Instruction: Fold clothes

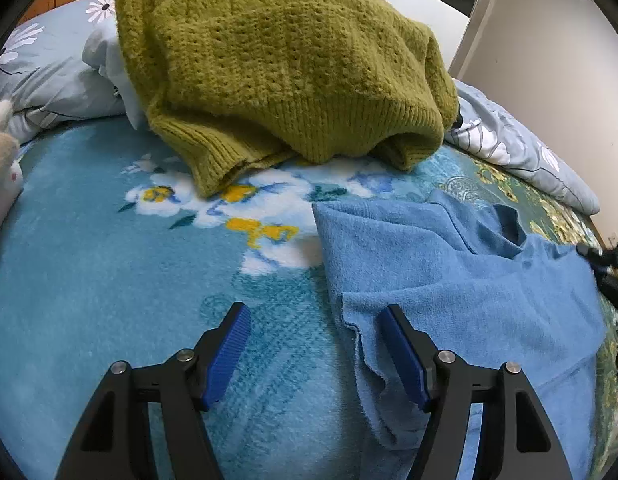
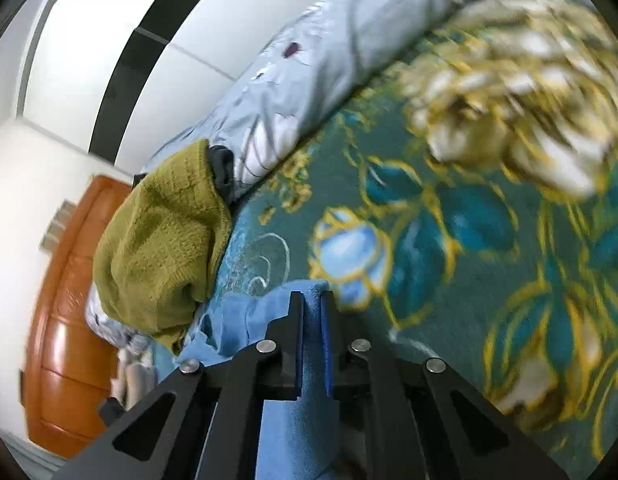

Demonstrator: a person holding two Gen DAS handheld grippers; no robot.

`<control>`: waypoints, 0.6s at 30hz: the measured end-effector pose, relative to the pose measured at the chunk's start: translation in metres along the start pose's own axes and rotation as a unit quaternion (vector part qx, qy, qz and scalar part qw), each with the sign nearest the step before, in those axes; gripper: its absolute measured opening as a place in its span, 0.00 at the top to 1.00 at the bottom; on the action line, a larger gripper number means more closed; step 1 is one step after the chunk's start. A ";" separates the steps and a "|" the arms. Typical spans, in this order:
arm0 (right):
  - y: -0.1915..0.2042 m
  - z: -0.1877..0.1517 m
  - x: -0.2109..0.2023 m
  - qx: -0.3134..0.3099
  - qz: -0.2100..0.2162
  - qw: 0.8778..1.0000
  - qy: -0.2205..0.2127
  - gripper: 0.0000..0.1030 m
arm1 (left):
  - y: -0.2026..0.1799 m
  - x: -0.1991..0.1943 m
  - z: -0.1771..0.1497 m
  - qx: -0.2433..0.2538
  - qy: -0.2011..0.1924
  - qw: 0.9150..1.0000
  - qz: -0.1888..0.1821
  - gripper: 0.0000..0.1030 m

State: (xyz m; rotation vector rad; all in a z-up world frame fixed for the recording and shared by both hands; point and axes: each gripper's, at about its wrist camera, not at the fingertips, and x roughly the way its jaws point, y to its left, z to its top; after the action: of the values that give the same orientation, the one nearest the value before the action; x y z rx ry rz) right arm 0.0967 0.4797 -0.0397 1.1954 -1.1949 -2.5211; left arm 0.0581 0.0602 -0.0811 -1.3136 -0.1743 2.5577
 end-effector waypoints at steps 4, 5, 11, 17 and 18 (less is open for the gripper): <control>0.010 0.011 0.013 -0.032 -0.045 0.998 0.005 0.94 | 0.000 0.001 0.000 0.000 0.002 1.000 0.001 0.30; 0.007 0.010 0.018 -0.030 -0.057 0.998 0.009 0.94 | 0.000 0.001 0.000 0.000 0.001 1.000 0.001 0.29; 0.001 0.008 0.020 -0.031 -0.083 0.996 0.020 0.90 | 0.000 0.000 0.002 0.004 0.006 1.000 0.002 0.29; 0.030 -0.020 -0.023 -0.120 -0.115 0.986 0.011 0.89 | -0.001 -0.025 0.001 0.001 -0.019 1.000 -0.001 0.30; 0.034 -0.027 -0.029 -0.133 -0.115 0.984 0.010 0.89 | -0.007 -0.031 0.001 0.011 -0.026 1.000 -0.014 0.30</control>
State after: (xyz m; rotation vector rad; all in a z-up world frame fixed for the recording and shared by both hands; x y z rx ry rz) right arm 0.1284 0.4513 -0.0087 1.3495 -0.7207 -2.7138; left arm 0.0756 0.0582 -0.0549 -1.2290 -0.1723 2.5639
